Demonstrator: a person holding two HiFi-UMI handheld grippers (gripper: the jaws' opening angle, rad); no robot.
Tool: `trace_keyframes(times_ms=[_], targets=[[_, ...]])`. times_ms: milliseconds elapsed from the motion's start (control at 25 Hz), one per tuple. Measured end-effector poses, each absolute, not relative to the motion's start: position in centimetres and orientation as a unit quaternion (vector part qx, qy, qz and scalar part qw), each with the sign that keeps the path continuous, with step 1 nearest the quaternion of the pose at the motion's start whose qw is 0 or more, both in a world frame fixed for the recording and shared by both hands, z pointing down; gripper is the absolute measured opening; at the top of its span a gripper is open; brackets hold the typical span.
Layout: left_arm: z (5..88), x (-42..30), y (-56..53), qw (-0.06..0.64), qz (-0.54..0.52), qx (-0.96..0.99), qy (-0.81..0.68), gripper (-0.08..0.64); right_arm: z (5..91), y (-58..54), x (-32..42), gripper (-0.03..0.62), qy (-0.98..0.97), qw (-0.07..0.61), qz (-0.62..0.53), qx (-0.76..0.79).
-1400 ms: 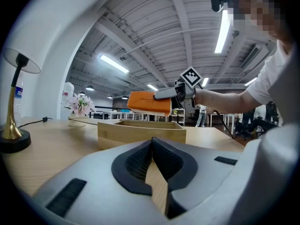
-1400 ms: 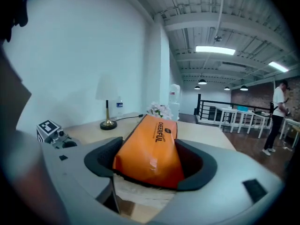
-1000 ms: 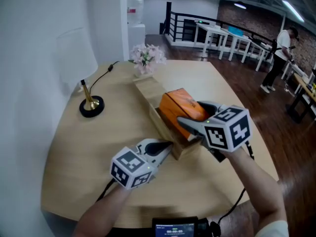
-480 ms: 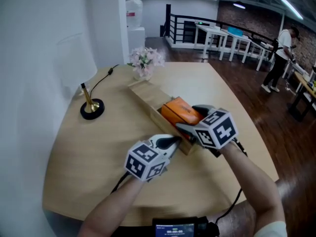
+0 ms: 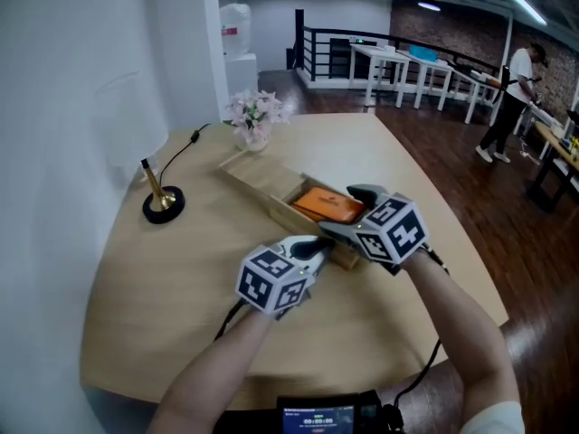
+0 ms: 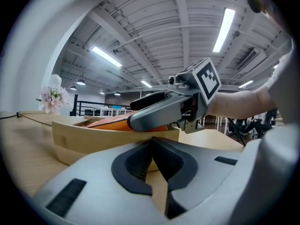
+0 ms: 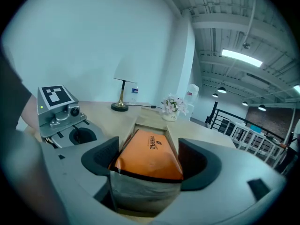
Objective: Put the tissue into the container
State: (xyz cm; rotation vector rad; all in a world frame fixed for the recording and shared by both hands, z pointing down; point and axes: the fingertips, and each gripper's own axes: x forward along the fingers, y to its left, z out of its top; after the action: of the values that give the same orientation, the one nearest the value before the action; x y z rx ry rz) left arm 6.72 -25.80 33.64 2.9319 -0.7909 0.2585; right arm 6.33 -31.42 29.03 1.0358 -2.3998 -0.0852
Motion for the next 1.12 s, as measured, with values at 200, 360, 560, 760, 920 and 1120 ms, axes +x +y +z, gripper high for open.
trace_keyframes(times_ms=[200,360,560,760,920,1120], targets=[[33.8,7.2,-26.3,0.046,0.086,0.96,-0.263,0.008,26.7,-30.9,8.9,0.4,-0.891,0.217,-0.012,0.4],[33.9,7.3,-26.2,0.047,0.088,0.959,-0.265,0.006,26.6,-30.4,12.6,0.4,-0.886,0.192,0.021,0.422],[32.7,4.9,-24.0,0.033,0.067,0.961,-0.265,0.006,28.8,-28.4,18.9,0.4,-0.87,0.177,0.048,0.459],[32.4,0.4,-21.5,0.024,0.059,0.96,-0.274,0.006,33.7,-28.5,25.2,0.4,-0.833,0.139,0.09,0.528],[33.5,-0.8,-21.1,0.041,0.081,0.957,-0.275,0.005,34.3,-28.7,27.4,0.395,-0.818,0.075,0.128,0.555],[33.4,-0.9,-21.0,0.043,0.083,0.956,-0.277,0.005,34.5,-29.0,27.6,0.392,-0.811,0.08,0.13,0.565]])
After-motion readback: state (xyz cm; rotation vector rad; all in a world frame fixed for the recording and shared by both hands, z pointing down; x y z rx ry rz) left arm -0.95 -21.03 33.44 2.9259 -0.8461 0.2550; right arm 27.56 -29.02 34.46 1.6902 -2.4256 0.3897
